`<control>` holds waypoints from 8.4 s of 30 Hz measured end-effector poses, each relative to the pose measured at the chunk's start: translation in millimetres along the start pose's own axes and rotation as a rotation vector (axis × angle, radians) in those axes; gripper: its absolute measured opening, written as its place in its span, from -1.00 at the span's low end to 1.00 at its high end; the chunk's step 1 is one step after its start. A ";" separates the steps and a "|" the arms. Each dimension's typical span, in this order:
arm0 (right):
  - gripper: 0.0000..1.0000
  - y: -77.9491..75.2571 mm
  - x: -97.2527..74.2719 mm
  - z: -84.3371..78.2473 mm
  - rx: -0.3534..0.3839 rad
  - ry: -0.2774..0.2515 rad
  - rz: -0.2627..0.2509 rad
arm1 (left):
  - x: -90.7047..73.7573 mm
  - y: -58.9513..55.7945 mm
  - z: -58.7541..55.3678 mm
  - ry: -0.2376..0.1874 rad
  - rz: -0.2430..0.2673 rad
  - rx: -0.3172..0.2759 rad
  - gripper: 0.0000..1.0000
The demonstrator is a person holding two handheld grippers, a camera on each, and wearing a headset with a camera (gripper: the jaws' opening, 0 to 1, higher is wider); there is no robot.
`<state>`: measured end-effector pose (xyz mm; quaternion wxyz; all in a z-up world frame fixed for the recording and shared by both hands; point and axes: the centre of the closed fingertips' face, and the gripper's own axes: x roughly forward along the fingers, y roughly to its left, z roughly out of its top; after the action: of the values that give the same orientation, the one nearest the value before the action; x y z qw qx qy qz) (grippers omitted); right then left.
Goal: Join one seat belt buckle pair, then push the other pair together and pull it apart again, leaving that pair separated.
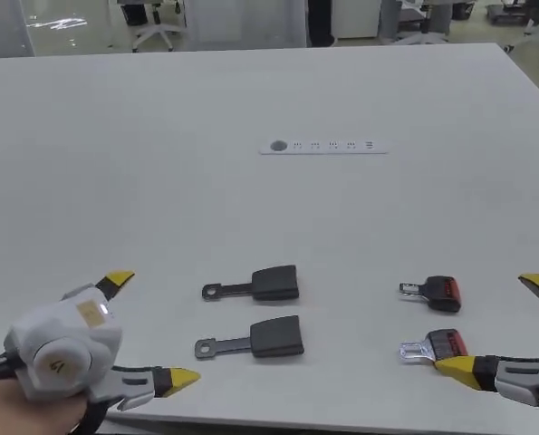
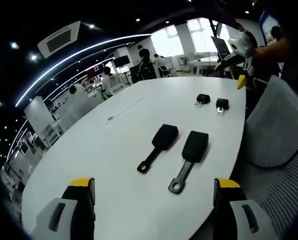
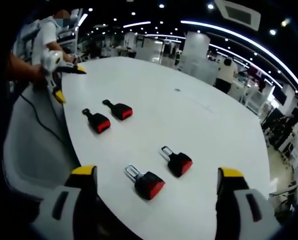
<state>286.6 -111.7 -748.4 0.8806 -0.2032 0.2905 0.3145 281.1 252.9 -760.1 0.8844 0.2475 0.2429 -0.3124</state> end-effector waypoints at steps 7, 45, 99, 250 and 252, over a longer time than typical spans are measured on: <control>0.90 2.3 -0.8 -8.5 0.011 0.053 0.019 | -0.9 -5.7 2.3 0.004 -0.014 0.030 1.00; 0.11 3.0 7.9 -19.6 -0.444 0.185 0.230 | 54.9 -48.1 16.3 0.158 -0.288 0.147 0.62; -0.34 19.9 75.1 -77.0 -0.484 0.373 0.560 | 124.7 -108.3 6.0 0.317 -0.660 0.422 -0.34; -0.40 140.4 148.7 14.5 -0.544 0.277 0.600 | 124.3 -110.1 4.2 0.337 -0.709 0.445 -0.36; -0.40 140.5 148.8 14.5 -0.537 0.272 0.598 | 123.8 -110.5 4.8 0.336 -0.710 0.444 -0.37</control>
<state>292.0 62.1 -857.3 0.6201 -0.3715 0.3579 0.5911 293.2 121.2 -860.4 0.5964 0.3797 0.3800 -0.5965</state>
